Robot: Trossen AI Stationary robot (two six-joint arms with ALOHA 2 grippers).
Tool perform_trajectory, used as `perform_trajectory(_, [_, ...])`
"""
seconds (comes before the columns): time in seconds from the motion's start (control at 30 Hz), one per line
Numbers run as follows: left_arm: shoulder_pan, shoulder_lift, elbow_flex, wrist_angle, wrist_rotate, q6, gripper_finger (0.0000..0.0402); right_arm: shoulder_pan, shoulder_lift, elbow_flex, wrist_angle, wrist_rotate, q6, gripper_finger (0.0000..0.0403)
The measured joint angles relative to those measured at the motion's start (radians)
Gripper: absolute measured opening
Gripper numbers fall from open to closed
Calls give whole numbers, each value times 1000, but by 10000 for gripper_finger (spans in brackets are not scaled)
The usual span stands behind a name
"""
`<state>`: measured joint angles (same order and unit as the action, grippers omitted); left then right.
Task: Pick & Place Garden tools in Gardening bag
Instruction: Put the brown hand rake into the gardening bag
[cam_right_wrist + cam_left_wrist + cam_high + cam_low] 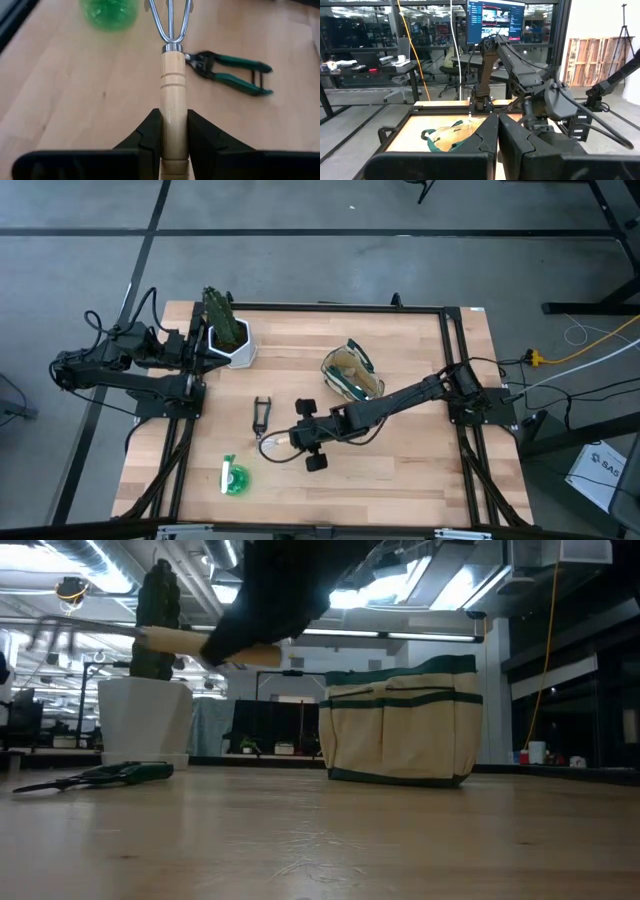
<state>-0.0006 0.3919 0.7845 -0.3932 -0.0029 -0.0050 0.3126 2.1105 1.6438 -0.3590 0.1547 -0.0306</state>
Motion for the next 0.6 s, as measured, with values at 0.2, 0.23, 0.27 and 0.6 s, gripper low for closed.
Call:
perform_trajectory(0.2, [0,0,0,0,0,0,6,-18,-53,-2,-44,7,4,69])
perform_trajectory(0.23, [0,0,0,0,0,0,6,-18,-63,-5,-45,15,8,69])
perform_trajectory(0.27, [0,0,0,0,0,0,6,-18,-76,-13,-39,32,16,69])
perform_trajectory(0.6, [0,0,0,0,0,0,6,-18,-288,-250,44,224,155,69])
